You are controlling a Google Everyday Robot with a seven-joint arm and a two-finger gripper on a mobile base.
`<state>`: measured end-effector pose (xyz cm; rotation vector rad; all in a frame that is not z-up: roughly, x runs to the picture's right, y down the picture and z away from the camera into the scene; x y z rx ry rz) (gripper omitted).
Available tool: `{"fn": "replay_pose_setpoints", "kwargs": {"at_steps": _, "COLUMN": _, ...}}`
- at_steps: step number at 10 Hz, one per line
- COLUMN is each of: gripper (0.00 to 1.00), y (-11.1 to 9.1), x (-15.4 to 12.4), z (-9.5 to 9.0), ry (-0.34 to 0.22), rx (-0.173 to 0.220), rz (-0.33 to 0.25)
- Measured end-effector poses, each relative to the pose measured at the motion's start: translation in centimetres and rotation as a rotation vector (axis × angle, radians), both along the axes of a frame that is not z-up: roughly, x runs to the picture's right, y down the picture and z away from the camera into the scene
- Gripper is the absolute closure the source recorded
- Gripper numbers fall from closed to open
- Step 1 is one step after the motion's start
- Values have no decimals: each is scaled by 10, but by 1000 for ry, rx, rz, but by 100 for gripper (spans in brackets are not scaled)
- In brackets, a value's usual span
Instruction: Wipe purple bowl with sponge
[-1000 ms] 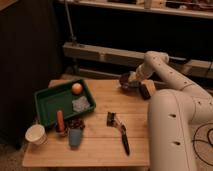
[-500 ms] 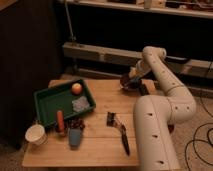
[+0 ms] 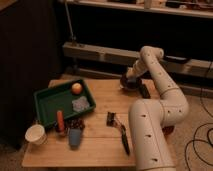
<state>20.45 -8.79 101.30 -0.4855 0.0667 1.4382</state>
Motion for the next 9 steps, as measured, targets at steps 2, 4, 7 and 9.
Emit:
{"fn": "replay_pose_setpoints", "kwargs": {"at_steps": 2, "gripper": 100, "y": 17, "x": -9, "z": -10, "ry": -32, "rx": -2, "rz": 4}}
{"fn": "replay_pose_setpoints", "kwargs": {"at_steps": 4, "gripper": 100, "y": 27, "x": -22, "z": -16, "ry": -67, "rx": 2, "rz": 8}}
{"fn": "replay_pose_setpoints", "kwargs": {"at_steps": 7, "gripper": 100, "y": 28, "x": -11, "z": -26, "ry": -54, "rx": 24, "rz": 5}}
{"fn": "replay_pose_setpoints", "kwargs": {"at_steps": 9, "gripper": 100, "y": 28, "x": 7, "z": -34, "ry": -29, "rx": 35, "rz": 16}}
